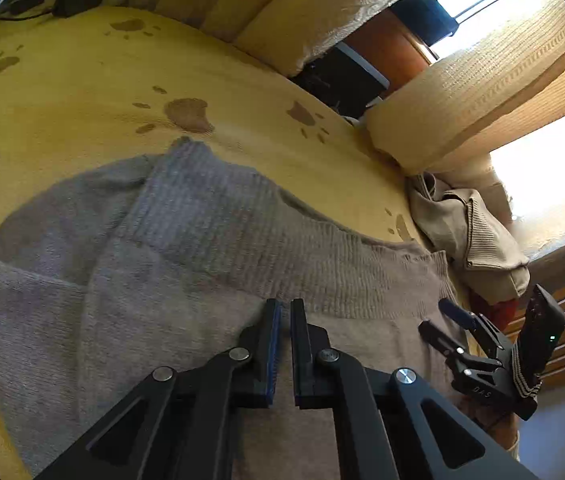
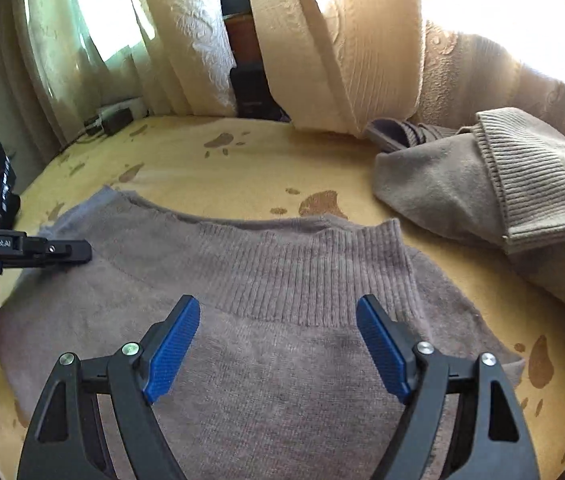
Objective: Fold clothes
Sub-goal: 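Open both grippers and release the folded hem on the sweater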
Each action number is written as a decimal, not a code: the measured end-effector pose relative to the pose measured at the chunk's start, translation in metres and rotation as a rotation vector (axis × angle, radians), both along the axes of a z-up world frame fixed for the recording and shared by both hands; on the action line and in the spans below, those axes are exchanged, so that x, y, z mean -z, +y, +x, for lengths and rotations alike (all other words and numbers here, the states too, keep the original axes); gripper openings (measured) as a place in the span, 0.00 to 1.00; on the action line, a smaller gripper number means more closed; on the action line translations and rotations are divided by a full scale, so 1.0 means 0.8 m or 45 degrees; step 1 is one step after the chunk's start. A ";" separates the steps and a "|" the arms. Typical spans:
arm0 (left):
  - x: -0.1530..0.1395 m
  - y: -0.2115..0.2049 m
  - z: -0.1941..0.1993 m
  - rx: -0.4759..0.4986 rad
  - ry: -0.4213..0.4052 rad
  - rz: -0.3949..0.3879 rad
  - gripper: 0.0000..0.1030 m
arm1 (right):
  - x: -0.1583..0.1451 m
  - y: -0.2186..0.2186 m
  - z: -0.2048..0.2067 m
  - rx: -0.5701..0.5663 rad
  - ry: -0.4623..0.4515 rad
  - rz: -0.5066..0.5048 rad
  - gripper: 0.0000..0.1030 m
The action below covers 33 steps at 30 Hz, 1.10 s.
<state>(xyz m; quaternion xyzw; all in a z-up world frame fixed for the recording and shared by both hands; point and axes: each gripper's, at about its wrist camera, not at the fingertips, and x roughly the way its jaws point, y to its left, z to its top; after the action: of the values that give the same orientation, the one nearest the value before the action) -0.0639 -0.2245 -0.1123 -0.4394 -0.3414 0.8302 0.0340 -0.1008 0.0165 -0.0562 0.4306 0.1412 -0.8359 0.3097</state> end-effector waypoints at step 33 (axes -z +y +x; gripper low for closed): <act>-0.024 0.092 0.114 0.219 0.086 -0.543 1.00 | 0.014 0.025 0.133 -0.076 -0.015 0.155 1.00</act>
<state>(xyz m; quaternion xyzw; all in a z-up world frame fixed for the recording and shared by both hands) 0.0272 -0.1507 -0.0933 -0.4363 -0.1183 0.8917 0.0224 0.0053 0.0363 -0.0676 0.4490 0.2029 -0.8136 0.3086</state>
